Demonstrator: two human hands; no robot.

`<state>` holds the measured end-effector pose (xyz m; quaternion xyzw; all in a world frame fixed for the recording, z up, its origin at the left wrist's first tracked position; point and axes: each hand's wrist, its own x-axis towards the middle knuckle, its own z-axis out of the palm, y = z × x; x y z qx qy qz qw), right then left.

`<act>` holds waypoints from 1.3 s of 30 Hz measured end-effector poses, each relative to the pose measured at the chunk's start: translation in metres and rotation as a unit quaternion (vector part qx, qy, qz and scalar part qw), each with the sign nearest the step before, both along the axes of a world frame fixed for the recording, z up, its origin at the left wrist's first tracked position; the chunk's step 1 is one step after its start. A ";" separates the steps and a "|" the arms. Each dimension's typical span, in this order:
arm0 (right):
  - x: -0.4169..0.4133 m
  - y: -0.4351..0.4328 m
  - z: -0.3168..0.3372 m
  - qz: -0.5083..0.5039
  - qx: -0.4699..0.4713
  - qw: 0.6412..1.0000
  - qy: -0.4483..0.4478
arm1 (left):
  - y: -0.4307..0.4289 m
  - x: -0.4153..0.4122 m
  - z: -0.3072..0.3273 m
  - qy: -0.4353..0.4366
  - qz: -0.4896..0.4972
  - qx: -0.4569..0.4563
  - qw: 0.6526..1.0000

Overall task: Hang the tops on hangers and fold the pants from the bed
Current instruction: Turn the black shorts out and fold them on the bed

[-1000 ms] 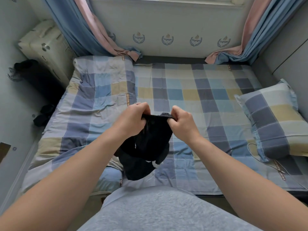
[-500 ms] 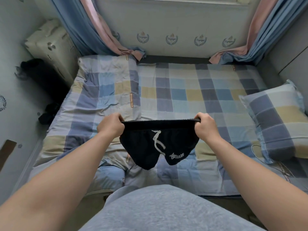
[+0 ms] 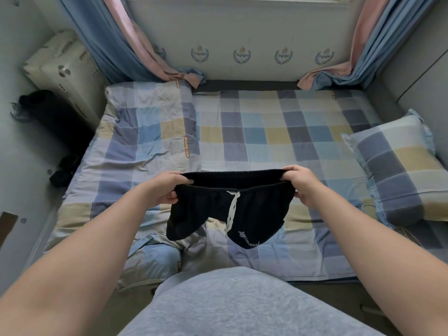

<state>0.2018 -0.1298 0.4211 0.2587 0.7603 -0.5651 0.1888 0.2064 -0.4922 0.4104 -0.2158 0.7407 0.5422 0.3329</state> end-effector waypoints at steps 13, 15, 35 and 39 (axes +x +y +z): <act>-0.009 0.012 0.028 0.187 0.147 0.965 -0.113 | 0.000 0.006 0.005 0.309 -0.256 -0.160 0.902; -0.011 0.014 0.033 0.214 0.160 0.956 -0.121 | 0.001 0.006 0.004 0.324 -0.233 -0.152 0.904; -0.019 0.017 0.034 0.167 -0.016 0.975 0.144 | 0.008 -0.015 0.004 0.193 0.079 0.023 0.978; -0.023 0.015 0.032 0.148 0.085 0.966 0.194 | 0.019 -0.020 0.014 0.127 0.141 0.061 0.980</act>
